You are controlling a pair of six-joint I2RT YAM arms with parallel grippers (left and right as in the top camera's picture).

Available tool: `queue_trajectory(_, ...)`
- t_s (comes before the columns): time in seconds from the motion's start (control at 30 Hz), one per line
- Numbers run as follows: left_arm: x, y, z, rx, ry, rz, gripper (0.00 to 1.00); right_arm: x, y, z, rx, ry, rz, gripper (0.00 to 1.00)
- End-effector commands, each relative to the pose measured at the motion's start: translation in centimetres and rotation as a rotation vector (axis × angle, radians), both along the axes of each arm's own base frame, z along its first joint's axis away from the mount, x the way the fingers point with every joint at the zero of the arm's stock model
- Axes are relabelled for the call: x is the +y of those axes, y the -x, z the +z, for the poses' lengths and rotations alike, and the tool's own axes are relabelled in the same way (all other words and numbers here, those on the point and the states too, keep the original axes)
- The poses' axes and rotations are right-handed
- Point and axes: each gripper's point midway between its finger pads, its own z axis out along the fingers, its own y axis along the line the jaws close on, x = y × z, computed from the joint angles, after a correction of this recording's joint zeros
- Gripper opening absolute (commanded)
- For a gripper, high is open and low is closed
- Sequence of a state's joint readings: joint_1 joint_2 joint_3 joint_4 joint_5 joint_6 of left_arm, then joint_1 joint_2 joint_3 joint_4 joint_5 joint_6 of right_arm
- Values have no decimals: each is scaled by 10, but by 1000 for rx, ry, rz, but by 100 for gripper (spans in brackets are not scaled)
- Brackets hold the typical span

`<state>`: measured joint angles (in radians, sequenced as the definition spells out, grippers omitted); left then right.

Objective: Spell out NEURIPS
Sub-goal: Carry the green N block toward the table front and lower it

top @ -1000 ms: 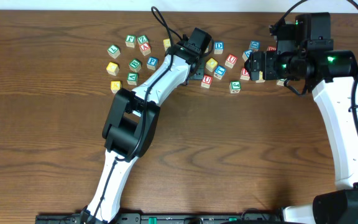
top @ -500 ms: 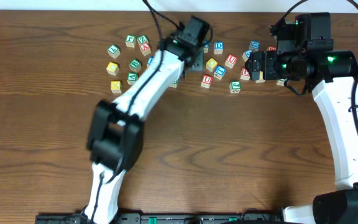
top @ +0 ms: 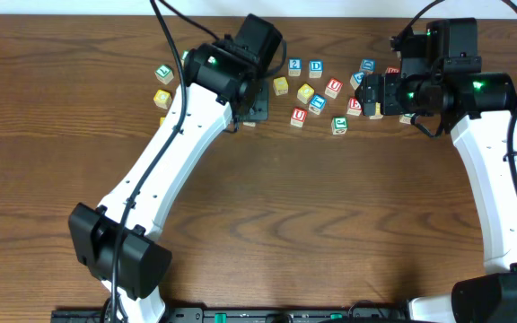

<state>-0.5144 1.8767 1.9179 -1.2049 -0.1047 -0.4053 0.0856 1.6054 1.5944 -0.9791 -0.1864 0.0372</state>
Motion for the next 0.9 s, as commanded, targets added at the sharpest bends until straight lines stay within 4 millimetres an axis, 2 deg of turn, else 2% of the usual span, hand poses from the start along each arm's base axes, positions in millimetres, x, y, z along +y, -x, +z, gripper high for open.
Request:
queue_trajectory(0.0, 8, 10, -27, 72, -28, 81, 31, 3, -2, 4, -11, 0, 4, 99)
queue_trajectory(0.17, 11, 18, -70, 123, -36, 131, 31, 3, -2, 4, -13, 0, 4, 99)
queue_trajectory(0.33, 9, 17, -108, 117, -19, 128, 31, 3, -2, 4, -13, 0, 4, 99)
queue_trajectory(0.43, 8, 17, -124, 109, -7, 139, 31, 3, -2, 4, -12, 0, 4, 99)
queue_trajectory(0.7, 12, 25, -156, 117, 9, 190, 31, 3, -2, 4, -13, 0, 4, 99)
queue_trajectory(0.87, 11, 24, -164, 100, 4, 135, 31, 3, -1, 4, -9, 1, 4, 99)
